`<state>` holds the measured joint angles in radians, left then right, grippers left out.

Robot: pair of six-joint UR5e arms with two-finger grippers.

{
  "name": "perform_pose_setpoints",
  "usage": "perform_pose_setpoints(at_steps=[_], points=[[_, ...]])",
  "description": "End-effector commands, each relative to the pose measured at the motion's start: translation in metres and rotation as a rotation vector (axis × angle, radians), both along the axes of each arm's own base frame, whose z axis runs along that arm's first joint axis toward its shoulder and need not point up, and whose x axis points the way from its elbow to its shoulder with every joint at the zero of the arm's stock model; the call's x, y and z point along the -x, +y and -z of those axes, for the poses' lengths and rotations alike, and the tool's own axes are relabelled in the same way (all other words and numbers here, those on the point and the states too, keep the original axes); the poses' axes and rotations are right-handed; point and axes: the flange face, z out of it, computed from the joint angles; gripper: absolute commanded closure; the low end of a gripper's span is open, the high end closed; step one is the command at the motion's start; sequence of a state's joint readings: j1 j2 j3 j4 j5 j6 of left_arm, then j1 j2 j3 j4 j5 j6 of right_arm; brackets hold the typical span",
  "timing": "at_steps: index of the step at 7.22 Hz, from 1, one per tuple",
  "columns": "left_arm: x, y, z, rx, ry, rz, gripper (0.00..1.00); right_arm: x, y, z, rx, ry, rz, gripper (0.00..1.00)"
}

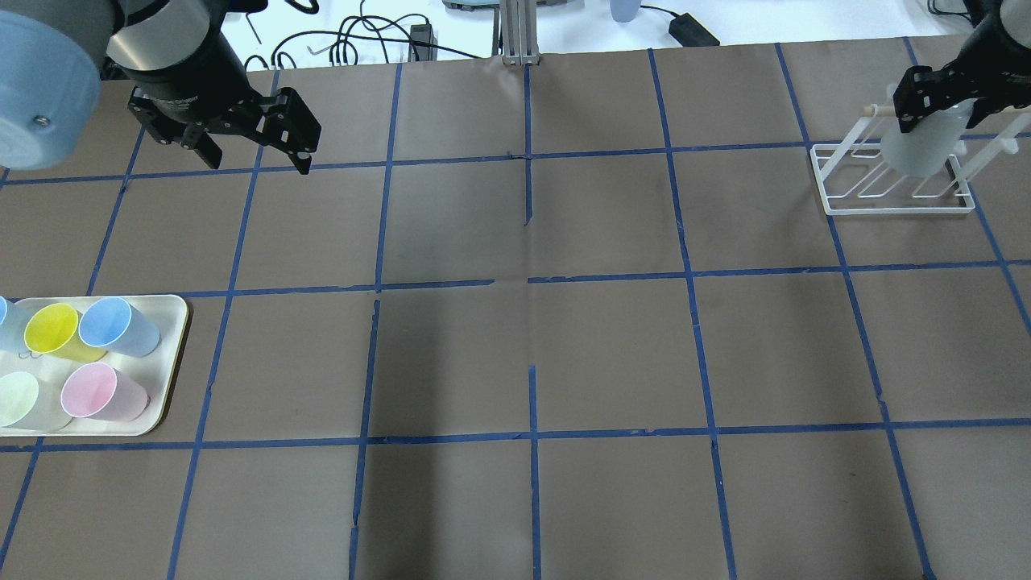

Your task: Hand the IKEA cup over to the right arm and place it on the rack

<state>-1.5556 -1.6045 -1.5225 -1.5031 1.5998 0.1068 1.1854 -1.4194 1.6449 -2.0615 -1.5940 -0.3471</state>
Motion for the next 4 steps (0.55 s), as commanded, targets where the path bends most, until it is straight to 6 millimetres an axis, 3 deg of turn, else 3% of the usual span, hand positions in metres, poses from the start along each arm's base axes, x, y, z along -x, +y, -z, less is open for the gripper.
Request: perform_pose_setpoints(at_steps=[1, 3, 4], points=[[-0.006, 0.001, 0.002, -0.006, 0.026, -0.014, 0.0, 0.032, -0.011, 0.018, 0.036, -0.038, -0.046, 1.0], [-0.007, 0.001, 0.001, -0.005, 0.026, -0.016, 0.0, 0.04, -0.018, 0.035, 0.04, -0.034, -0.043, 1.0], [-0.006, 0.001, 0.004, -0.006, 0.026, -0.014, 0.0, 0.044, -0.027, 0.057, 0.038, -0.036, -0.043, 1.0]])
